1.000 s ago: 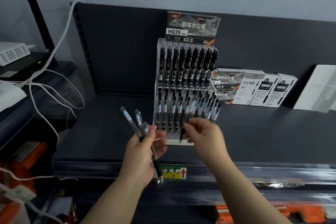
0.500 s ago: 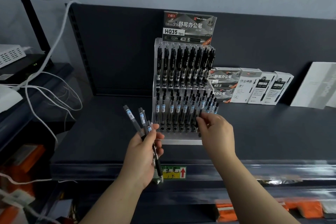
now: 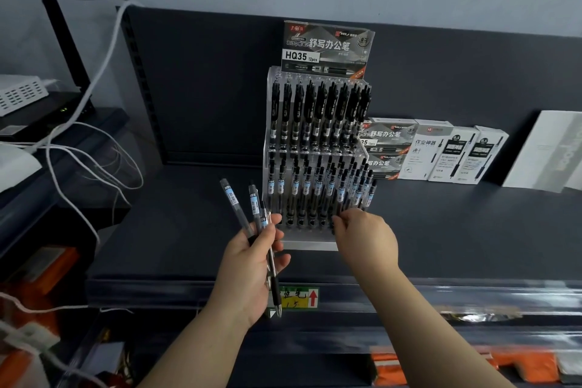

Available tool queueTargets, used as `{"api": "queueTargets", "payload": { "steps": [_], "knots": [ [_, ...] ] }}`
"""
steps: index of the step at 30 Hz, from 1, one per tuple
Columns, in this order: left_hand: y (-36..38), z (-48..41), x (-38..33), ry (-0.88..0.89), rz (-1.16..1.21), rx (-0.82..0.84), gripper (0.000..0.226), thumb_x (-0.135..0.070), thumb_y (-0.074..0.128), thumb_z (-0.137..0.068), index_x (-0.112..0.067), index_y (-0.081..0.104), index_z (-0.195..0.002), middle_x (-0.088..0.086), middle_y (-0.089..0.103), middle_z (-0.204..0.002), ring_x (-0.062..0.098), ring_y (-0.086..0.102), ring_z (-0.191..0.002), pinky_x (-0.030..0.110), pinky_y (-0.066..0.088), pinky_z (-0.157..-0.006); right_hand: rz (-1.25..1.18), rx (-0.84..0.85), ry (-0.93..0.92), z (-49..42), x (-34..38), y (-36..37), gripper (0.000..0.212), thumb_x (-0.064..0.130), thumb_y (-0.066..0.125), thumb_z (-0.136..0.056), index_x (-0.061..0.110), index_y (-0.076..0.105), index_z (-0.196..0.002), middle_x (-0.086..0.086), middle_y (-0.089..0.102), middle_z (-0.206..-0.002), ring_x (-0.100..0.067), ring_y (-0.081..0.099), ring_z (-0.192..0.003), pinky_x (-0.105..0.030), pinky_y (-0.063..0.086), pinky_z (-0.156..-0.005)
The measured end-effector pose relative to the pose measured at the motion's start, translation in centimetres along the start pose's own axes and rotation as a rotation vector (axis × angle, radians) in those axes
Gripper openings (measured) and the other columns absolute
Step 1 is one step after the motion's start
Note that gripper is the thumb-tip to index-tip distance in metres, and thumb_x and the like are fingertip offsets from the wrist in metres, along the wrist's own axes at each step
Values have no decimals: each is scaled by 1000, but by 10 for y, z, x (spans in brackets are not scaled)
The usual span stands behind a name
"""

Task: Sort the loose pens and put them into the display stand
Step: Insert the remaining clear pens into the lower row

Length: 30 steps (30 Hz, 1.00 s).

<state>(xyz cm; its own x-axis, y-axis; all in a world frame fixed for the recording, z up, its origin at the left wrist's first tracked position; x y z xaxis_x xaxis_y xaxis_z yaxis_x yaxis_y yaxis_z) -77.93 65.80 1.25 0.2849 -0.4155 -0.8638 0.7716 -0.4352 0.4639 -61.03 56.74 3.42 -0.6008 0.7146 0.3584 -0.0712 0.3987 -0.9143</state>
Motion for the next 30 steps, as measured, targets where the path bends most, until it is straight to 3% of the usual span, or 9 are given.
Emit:
{"api": "queueTargets", "payload": {
  "steps": [8, 11, 14, 17, 20, 22, 30],
  "knots": [
    [2, 1, 4, -13, 10, -8, 19, -11, 50, -94, -12, 69, -98, 0, 57, -77, 11, 53, -72, 27, 51, -60, 89, 77, 17, -7, 0, 5, 36, 22, 47, -94, 17, 41, -59, 1, 45, -59, -20, 47, -53, -20, 26, -42],
    [2, 0, 4, -10, 14, -10, 19, -11, 50, -94, -11, 69, -97, 0, 57, -76, 11, 54, -71, 26, 52, -59, 93, 92, 26, -9, -2, 7, 36, 20, 49, -93, 16, 44, -58, 0, 46, -58, -22, 49, -54, -20, 27, -41],
    [4, -1, 4, -11, 38, -5, 18, -11, 50, -94, -10, 68, -97, 0, 59, -73, 12, 57, -71, 28, 56, -61, 68, 82, -4, -5, 0, -2, 39, 31, 49, -94, 13, 47, -59, 0, 46, -55, -21, 48, -53, -21, 32, -43],
    [8, -2, 5, -21, 76, 2, 18, -11, 51, -94, -8, 68, -98, 4, 66, -80, 17, 65, -79, 32, 54, -71, -94, 157, -160, 7, 19, -7, 34, 38, 54, -91, 17, 59, -65, 4, 52, -57, -15, 53, -56, -23, 40, -49],
    [12, -4, 7, -22, 85, 12, 18, -11, 51, -94, -7, 67, -100, 8, 70, -90, 22, 67, -92, 32, 52, -76, -468, 408, -286, 32, 47, 1, 14, 32, 62, -87, 23, 72, -83, 8, 62, -64, -3, 56, -56, -19, 51, -56],
    [15, -5, 9, -24, 65, 19, 18, -12, 51, -94, -8, 67, -101, 8, 72, -93, 21, 67, -95, 32, 51, -77, -639, 530, -294, 44, 56, 10, 8, 25, 65, -86, 23, 73, -88, 4, 66, -67, -2, 57, -56, -20, 53, -59],
    [24, -4, 11, -24, 42, 78, 21, -14, 51, -93, -10, 67, -105, 8, 73, -101, 20, 67, -102, 36, 50, -88, -841, 674, -215, 45, 48, 25, 5, 15, 69, -83, 11, 68, -85, 2, 66, -70, -7, 59, -60, -21, 51, -61]
  ]
}}
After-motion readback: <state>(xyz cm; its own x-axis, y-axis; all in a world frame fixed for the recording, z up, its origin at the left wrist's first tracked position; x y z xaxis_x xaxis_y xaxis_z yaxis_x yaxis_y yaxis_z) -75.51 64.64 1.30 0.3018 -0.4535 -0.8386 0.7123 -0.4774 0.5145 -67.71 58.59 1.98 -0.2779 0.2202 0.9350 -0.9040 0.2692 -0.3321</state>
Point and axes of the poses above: each hand's wrist, its own z-axis away from the middle knuckle, its own y-axis out of the palm, x = y × z, the point moved 8 cm from there along -z, towards the middle knuckle
